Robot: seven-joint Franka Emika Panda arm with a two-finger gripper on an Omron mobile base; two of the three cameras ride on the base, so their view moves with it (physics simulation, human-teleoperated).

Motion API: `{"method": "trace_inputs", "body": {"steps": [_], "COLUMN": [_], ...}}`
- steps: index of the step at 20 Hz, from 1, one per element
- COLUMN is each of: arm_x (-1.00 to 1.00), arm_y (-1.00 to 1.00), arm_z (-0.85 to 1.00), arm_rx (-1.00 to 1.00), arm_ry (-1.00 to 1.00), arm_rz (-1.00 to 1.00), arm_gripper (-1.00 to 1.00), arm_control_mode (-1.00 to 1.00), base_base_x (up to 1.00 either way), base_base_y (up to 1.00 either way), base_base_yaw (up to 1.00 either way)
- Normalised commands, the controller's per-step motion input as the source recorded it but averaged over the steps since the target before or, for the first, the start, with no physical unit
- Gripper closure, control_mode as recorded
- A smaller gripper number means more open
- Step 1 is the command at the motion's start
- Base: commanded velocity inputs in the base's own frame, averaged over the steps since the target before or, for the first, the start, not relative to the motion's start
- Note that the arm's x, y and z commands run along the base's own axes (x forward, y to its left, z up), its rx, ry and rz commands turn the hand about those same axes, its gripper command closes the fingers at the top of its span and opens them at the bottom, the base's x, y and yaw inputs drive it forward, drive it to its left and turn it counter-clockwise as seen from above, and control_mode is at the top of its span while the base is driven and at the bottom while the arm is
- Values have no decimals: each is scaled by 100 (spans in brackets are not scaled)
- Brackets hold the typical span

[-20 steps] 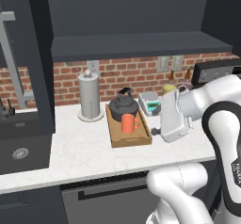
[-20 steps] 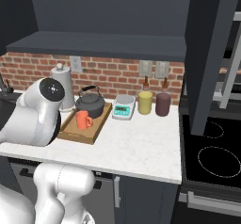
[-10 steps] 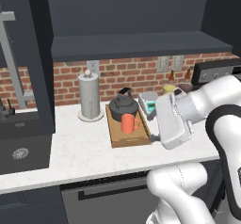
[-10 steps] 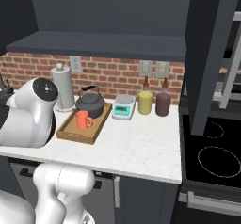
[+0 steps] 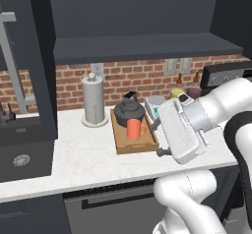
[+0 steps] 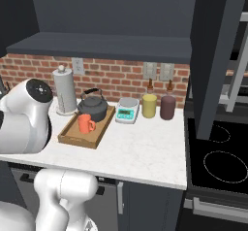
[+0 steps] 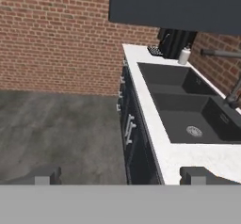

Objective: Pick the kettle from the counter and place it on the tray. Then pick the mug from the cabinet and place it on the tray. Then close the cabinet doors.

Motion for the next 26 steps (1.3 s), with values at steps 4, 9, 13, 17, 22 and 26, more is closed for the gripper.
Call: {"method": "trace_inputs", "body": {"steps": [4, 9, 13, 17, 22, 26], "arm_x": [-22, -18, -19, -23, -18, -4], "arm_y": [21, 28, 38, 48, 45, 26], "arm_z": [7, 6, 6, 8, 12, 21], "arm_rx": [0, 0, 0, 0, 0, 0], "arm_ry": [-2, 0, -1, -12, -39, -46], "arm_rz": [9, 8, 7, 5, 4, 14], "arm_gripper": [-100, -100, -100, -100, -100, -100], "arm_control_mode": [-100, -100, -100, -100, -100, -100], "base_base_x": [0, 0, 0, 0, 0, 0], "base_base_y": [0, 0, 0, 0, 0, 0], "base_base_yaw": [0, 0, 0, 0, 0, 0]}}
